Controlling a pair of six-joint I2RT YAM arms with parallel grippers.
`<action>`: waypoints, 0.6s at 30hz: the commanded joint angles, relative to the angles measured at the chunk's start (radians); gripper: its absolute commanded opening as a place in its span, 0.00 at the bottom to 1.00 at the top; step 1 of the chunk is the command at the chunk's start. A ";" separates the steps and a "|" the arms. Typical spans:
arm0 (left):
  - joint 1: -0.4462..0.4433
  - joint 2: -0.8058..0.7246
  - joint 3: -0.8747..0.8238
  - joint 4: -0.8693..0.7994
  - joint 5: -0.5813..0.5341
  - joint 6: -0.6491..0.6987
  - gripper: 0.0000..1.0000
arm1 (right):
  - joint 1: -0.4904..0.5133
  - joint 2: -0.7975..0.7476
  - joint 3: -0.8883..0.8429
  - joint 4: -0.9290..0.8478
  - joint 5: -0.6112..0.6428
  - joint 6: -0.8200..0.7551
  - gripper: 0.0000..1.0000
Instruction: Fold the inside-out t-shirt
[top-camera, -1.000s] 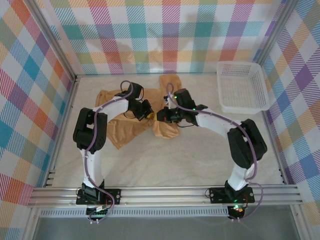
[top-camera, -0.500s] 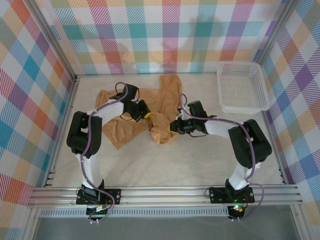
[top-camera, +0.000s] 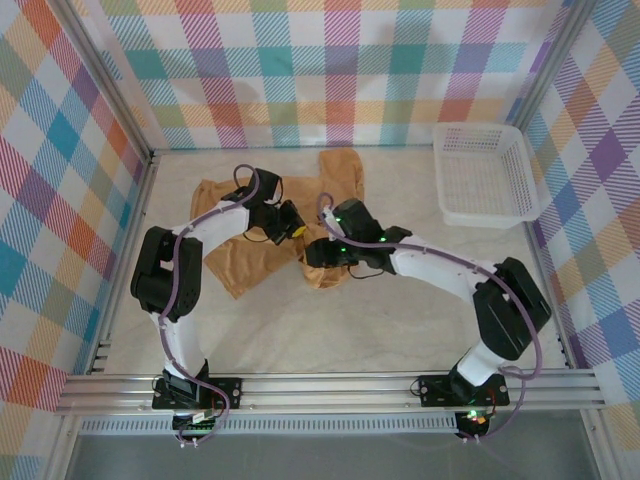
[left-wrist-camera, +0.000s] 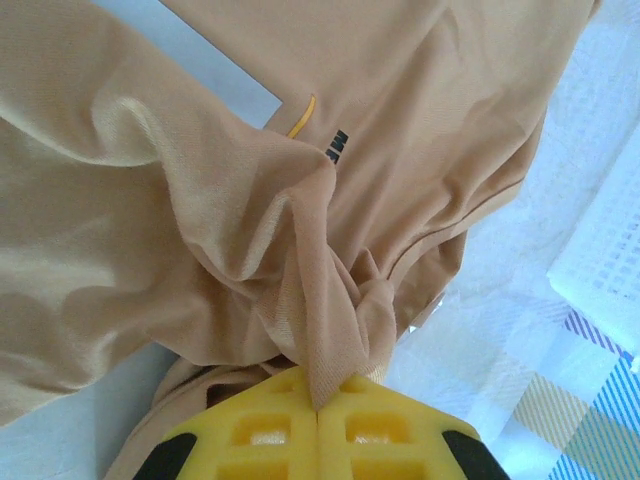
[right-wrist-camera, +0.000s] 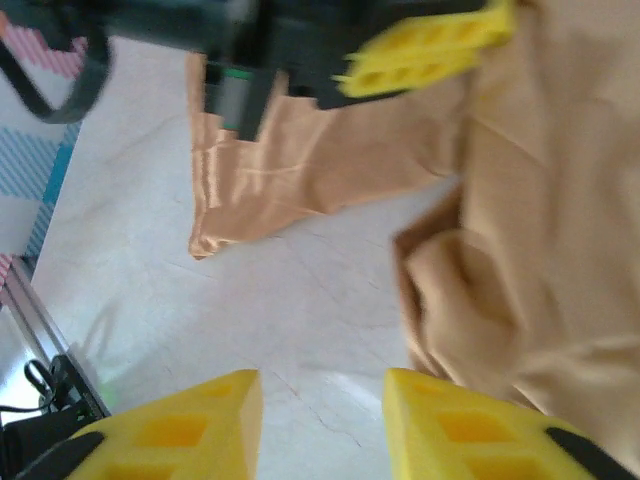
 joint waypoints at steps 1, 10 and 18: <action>0.009 -0.001 0.007 -0.023 -0.011 0.002 0.00 | -0.008 0.119 0.039 0.009 0.012 0.030 0.40; 0.016 -0.023 0.007 -0.038 -0.018 0.010 0.00 | -0.009 0.273 0.127 -0.079 0.165 0.098 0.43; 0.016 -0.024 0.005 -0.042 -0.017 0.015 0.00 | -0.011 0.310 0.179 -0.115 0.186 0.129 0.29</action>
